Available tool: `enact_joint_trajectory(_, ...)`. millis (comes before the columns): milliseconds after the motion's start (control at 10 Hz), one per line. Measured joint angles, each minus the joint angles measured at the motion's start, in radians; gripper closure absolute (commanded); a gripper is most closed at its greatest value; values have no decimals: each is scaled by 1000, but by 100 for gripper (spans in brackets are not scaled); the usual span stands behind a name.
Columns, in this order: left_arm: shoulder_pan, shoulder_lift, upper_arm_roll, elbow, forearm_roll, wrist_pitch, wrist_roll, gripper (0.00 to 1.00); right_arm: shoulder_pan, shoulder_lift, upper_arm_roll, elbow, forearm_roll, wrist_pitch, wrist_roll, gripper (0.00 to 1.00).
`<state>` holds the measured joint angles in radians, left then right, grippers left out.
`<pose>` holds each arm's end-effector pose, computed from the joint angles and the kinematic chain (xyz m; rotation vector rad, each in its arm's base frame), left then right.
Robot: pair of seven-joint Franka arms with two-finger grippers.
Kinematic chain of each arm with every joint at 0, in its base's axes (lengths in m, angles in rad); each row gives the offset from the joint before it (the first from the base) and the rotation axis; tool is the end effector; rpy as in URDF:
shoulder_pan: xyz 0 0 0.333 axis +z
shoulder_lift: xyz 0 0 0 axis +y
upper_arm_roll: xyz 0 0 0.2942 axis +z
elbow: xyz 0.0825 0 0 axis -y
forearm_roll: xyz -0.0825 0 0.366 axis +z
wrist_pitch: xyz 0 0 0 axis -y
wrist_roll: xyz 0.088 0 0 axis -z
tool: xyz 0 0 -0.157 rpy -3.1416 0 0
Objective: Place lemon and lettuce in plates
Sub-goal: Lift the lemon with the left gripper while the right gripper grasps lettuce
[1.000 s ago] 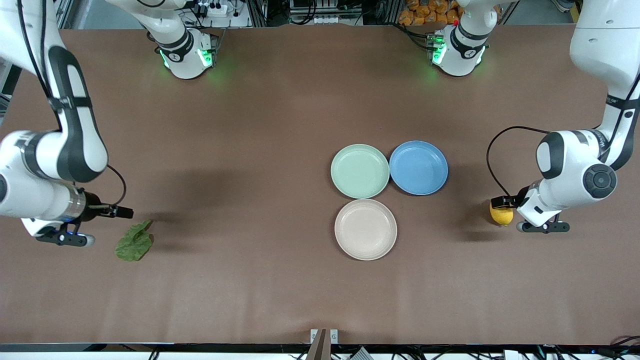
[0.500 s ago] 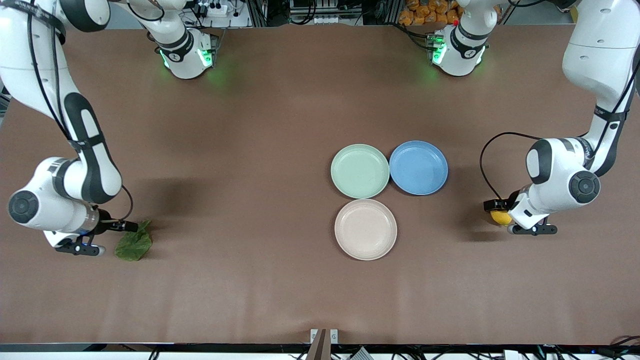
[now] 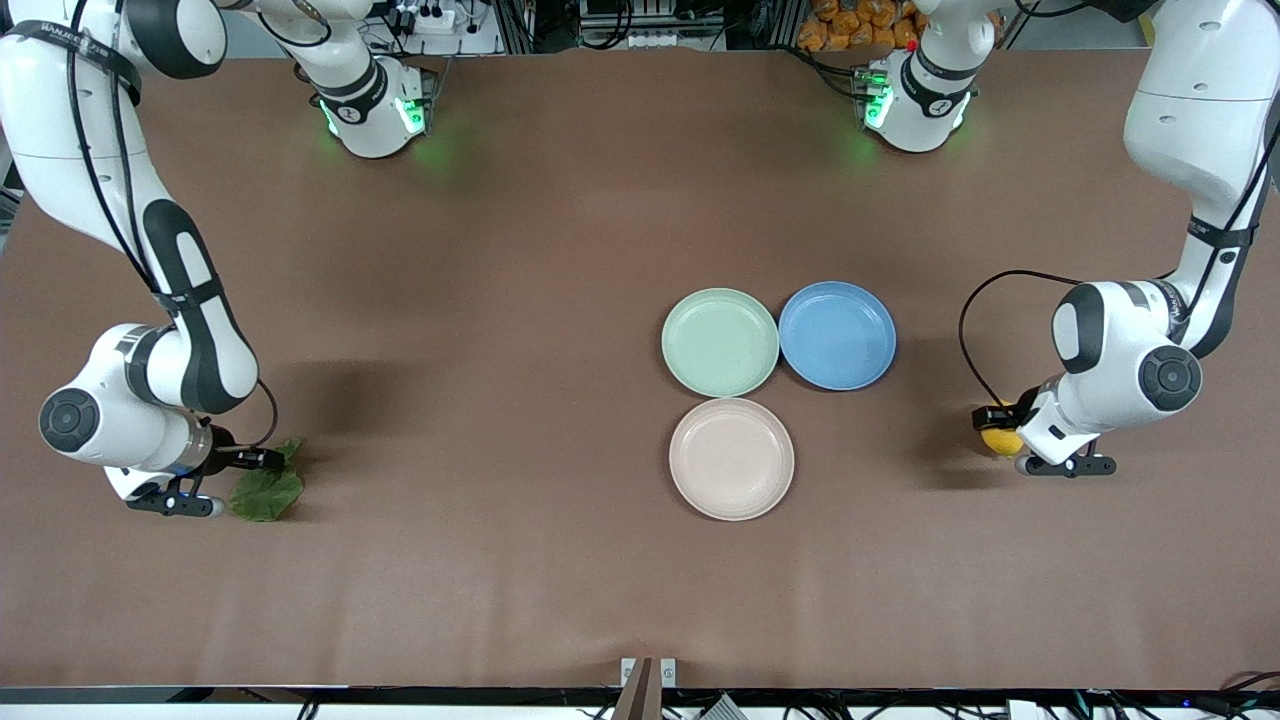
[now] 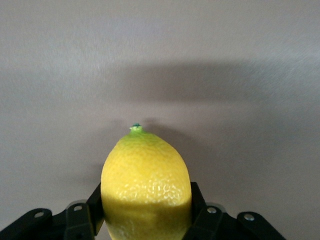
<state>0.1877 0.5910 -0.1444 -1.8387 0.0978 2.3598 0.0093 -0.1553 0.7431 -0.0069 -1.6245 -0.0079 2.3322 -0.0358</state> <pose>0.6112 0.0312 0.1487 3.1241 -0.0249 -0.0961 0.6484 -0.1063 0.1298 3.1287 -0.1866 -0.0568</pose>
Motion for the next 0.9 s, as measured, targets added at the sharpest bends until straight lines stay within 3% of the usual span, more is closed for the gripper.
enact_joint_trajectory(300, -3, -13, -38, 76, -30, 3, -63, 100, 1, 4, 4, 22, 0, 2, 0, 100)
enact_joint_trajectory(500, -6, -17, -76, 119, -113, 3, -101, 100, 6, 4, 6, 54, 0, -20, 0, 100)
enact_joint_trajectory(900, -67, -15, -125, 150, -183, 3, -210, 100, 33, -31, 24, 244, 1, -325, 0, 100)
